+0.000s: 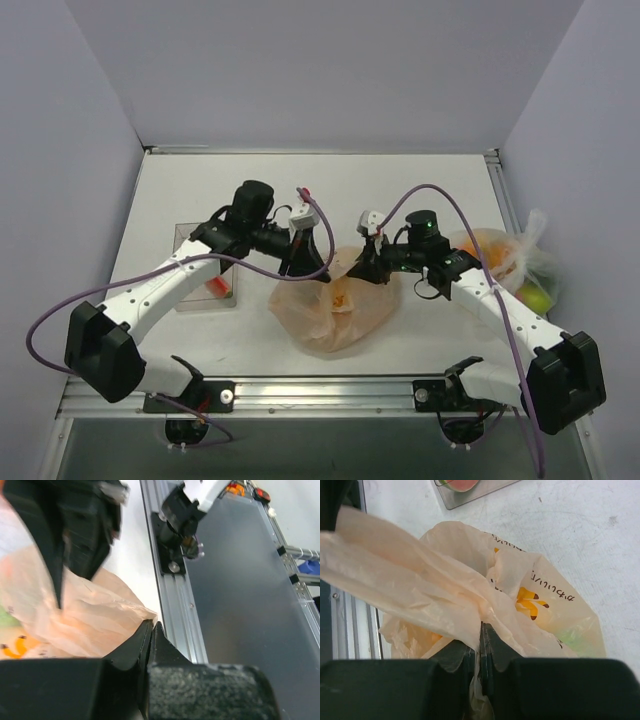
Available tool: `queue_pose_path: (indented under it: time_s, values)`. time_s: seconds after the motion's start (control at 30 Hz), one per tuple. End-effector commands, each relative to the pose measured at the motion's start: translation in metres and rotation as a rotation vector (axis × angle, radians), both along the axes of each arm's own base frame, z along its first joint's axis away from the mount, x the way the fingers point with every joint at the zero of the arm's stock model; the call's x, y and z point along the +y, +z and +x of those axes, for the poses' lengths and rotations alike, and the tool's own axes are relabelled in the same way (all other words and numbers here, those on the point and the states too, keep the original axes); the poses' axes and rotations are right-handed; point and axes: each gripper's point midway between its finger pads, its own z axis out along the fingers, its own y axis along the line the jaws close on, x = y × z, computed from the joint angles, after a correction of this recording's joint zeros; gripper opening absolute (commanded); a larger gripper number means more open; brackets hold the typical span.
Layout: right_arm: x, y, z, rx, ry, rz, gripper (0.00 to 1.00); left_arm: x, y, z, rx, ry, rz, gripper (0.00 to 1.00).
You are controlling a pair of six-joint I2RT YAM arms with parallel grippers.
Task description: Place the fake fruits into the plastic bag and tie a complex knot
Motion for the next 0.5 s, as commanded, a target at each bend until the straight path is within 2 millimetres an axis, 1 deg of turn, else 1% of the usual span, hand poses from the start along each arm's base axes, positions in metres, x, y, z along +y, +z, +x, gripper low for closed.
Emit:
queue_pose_path:
  time_s: [0.0,0.03,0.07,0.1,0.13,0.17,0.2,0.23,0.3,0.33,0.37,0.43,0.47]
  values:
    - [0.004,0.006,0.013,0.021,-0.08,0.04,0.02,0.002,-0.01,-0.026,-0.027,-0.042,0.011,0.0]
    - [0.004,0.007,0.014,0.033,-0.092,0.043,0.0,0.001,-0.019,-0.031,-0.023,-0.044,0.038,0.0]
    - [0.004,0.01,0.015,0.046,-0.106,0.053,0.0,-0.001,-0.035,-0.043,-0.019,-0.059,0.076,0.0]
    - [0.005,0.013,0.015,0.089,-0.132,0.071,0.0,-0.005,-0.045,-0.046,-0.038,-0.053,0.109,0.0]
    - [0.006,0.015,0.014,0.106,-0.139,0.08,0.0,-0.008,-0.062,-0.038,-0.077,0.006,0.175,0.0]
    - [0.007,0.018,0.013,0.125,-0.147,0.094,0.0,-0.011,-0.071,-0.039,-0.102,0.013,0.204,0.0]
    - [0.008,0.021,0.013,0.136,-0.156,0.104,0.0,-0.017,-0.081,-0.049,-0.125,-0.005,0.234,0.0]
    - [0.009,0.022,0.011,0.169,-0.169,0.117,0.0,-0.02,-0.098,-0.031,-0.169,0.088,0.31,0.0]
    - [0.009,0.027,0.007,0.182,-0.16,0.133,0.0,-0.022,-0.114,-0.019,-0.184,0.152,0.377,0.0]
    - [0.008,0.026,0.004,0.198,-0.158,0.129,0.0,-0.023,-0.126,-0.014,-0.182,0.163,0.414,0.0]
    - [0.008,0.028,0.003,0.202,-0.162,0.131,0.0,-0.018,-0.136,0.0,-0.215,0.224,0.465,0.0]
    - [0.007,0.03,-0.002,0.248,-0.171,0.138,0.0,-0.017,-0.151,0.006,-0.232,0.241,0.504,0.0]
    - [0.007,0.031,-0.004,0.28,-0.183,0.149,0.0,-0.011,-0.159,0.015,-0.261,0.289,0.544,0.0]
